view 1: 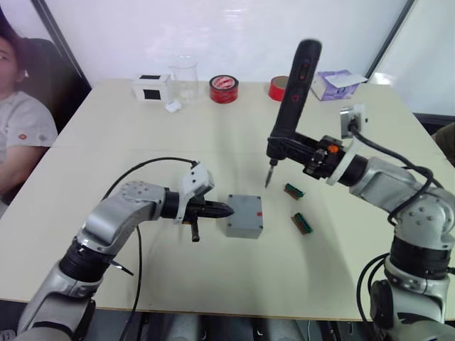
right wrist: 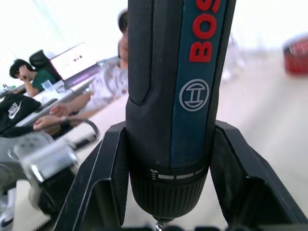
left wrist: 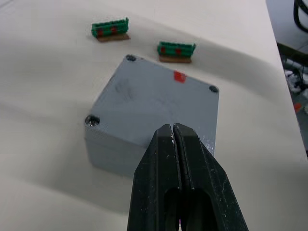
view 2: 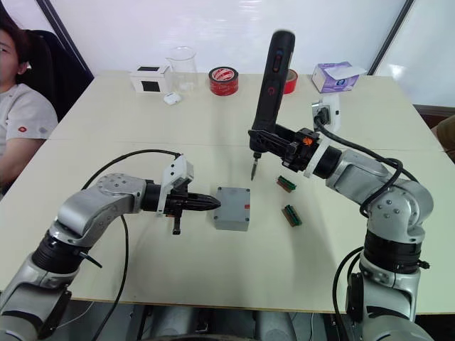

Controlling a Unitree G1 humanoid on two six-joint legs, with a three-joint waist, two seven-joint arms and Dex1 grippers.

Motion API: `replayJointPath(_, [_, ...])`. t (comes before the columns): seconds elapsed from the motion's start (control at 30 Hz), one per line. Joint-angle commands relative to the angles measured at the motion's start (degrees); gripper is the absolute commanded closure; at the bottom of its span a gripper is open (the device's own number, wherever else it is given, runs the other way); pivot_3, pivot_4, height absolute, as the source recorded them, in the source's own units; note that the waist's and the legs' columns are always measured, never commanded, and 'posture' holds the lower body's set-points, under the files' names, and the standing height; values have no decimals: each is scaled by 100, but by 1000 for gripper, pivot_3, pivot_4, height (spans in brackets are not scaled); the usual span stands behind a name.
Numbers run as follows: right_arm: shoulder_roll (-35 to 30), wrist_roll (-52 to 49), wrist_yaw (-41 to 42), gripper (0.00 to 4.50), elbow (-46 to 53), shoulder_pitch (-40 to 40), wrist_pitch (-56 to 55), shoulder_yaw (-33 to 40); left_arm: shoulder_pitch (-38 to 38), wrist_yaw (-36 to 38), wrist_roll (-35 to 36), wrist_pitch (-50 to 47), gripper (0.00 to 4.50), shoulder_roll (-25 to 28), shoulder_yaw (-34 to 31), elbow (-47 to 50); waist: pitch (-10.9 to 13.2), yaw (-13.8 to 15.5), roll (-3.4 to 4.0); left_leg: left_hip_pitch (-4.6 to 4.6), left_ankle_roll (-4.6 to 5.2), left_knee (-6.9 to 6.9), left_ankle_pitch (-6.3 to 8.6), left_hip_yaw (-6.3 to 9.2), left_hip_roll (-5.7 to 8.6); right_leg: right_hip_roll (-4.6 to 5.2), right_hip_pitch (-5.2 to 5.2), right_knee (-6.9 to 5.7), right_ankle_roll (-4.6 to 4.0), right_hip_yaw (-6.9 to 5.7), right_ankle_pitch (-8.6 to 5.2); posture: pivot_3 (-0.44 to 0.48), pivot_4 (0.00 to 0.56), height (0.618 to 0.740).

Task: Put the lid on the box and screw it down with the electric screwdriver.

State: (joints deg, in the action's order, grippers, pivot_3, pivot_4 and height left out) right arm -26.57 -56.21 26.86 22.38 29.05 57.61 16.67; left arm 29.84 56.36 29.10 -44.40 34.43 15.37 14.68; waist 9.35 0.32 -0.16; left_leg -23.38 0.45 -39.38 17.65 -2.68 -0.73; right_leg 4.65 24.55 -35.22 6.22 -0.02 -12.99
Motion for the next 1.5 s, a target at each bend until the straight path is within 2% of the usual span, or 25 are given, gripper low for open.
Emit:
replayJointPath(0.03, [108,347,102,2725,306,-245,-578,-319,134,-30,-99,90,4500,-84,38,114,0,-1,0,0,-3,0,-2,-2,1,0,0,-2,0,1,0,0,150,740])
replayJointPath(0.1, [116,506,151,2725,337,-361,-744,-484,148,-73,-168,93,4500,-145,94,126,0,-5,1,1,-4,0,-2,-3,1,0,1,-3,0,1,0,0,150,740])
replayJointPath(0.33, [104,1073,271,2725,244,-552,-1296,-938,299,-179,-1070,488,4500,-121,751,-208,0,6,0,5,-6,0,-4,-3,4,-2,-1,-5,0,1,0,0,150,740])
replayJointPath(1.23, [-219,1605,527,2725,-114,-677,-1517,-1131,302,-8,-1098,495,4500,-236,661,-298,-3,31,0,17,-6,-1,-4,-2,2,-2,-14,-7,0,1,0,0,150,740])
replayJointPath(1.5, [-168,2020,596,2725,-53,-1108,-1886,-1478,252,2,-1166,542,4500,-227,733,-330,-10,34,-7,25,-6,-1,-4,-1,3,-2,-22,-7,-1,1,0,0,150,740])
